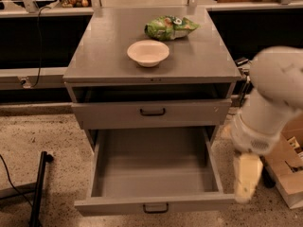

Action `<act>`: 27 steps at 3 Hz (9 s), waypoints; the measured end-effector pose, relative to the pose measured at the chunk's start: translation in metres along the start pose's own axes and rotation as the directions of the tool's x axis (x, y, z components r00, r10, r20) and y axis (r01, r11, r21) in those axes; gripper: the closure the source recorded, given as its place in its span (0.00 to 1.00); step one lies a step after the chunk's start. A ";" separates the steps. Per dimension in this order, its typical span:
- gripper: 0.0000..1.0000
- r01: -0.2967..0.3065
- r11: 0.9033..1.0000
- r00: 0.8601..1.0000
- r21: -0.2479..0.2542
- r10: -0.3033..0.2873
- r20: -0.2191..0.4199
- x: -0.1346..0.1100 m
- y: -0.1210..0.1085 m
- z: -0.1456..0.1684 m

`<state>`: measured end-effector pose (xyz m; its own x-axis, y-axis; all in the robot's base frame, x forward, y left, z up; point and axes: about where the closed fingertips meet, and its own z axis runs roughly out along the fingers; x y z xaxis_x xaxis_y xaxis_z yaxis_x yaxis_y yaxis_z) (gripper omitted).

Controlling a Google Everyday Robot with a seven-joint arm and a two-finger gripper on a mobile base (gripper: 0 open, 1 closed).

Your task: Close middle drawer

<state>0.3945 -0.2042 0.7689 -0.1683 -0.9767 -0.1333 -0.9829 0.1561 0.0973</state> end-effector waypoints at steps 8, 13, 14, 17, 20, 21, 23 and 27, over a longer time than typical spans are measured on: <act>0.00 -0.005 1.000 0.861 -0.015 0.012 0.508 -0.003 0.002 0.250; 0.89 -0.160 0.976 0.766 0.148 0.029 0.642 0.042 0.031 0.304; 1.00 -0.176 0.969 0.741 0.172 0.016 0.671 0.036 0.017 0.317; 1.00 -0.150 0.945 0.719 0.291 -0.098 0.688 -0.004 -0.036 0.381; 1.00 -0.046 0.940 0.717 0.337 -0.204 0.667 -0.058 -0.086 0.369; 1.00 0.013 0.932 0.703 0.362 -0.266 0.660 -0.089 -0.109 0.355; 1.00 -0.021 0.933 0.701 0.360 -0.243 0.670 -0.066 -0.118 0.362; 1.00 -0.136 0.906 0.680 0.401 -0.209 0.703 -0.001 -0.210 0.363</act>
Offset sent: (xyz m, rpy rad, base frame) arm 0.0020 0.0110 -0.0266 0.0878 -0.0198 -0.0049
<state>0.5740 -0.1827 0.3905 0.0385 -0.5928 -0.8045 -0.8973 0.3337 -0.2888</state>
